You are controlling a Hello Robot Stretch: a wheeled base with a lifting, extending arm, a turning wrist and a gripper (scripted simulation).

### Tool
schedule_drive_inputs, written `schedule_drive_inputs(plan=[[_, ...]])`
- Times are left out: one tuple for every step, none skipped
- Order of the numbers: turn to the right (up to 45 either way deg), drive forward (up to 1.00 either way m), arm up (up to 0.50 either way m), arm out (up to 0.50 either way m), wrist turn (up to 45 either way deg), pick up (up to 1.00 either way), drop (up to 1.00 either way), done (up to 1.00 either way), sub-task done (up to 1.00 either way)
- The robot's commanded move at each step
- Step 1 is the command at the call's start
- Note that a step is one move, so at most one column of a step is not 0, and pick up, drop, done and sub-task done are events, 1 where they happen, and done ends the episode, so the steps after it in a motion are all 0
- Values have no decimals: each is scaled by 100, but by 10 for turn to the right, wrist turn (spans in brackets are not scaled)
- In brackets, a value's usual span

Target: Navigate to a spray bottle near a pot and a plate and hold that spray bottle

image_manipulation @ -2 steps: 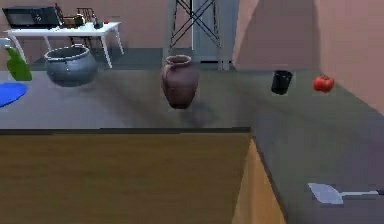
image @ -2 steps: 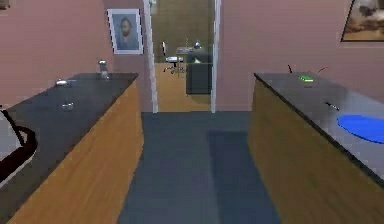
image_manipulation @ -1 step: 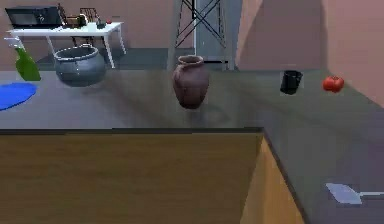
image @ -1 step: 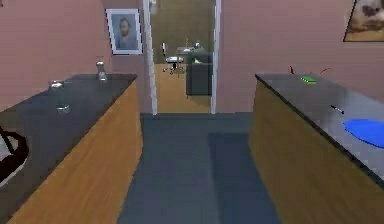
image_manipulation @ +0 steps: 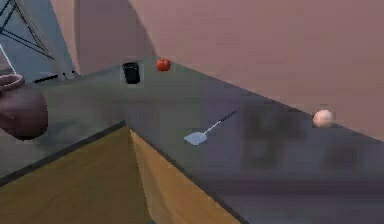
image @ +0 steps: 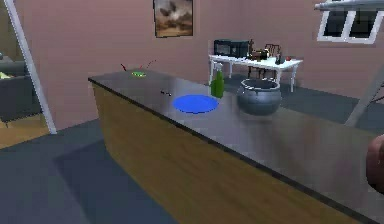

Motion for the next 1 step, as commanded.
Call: schedule_drive_inputs(plan=[[270,0,0,0,0,0,0,0,0]])
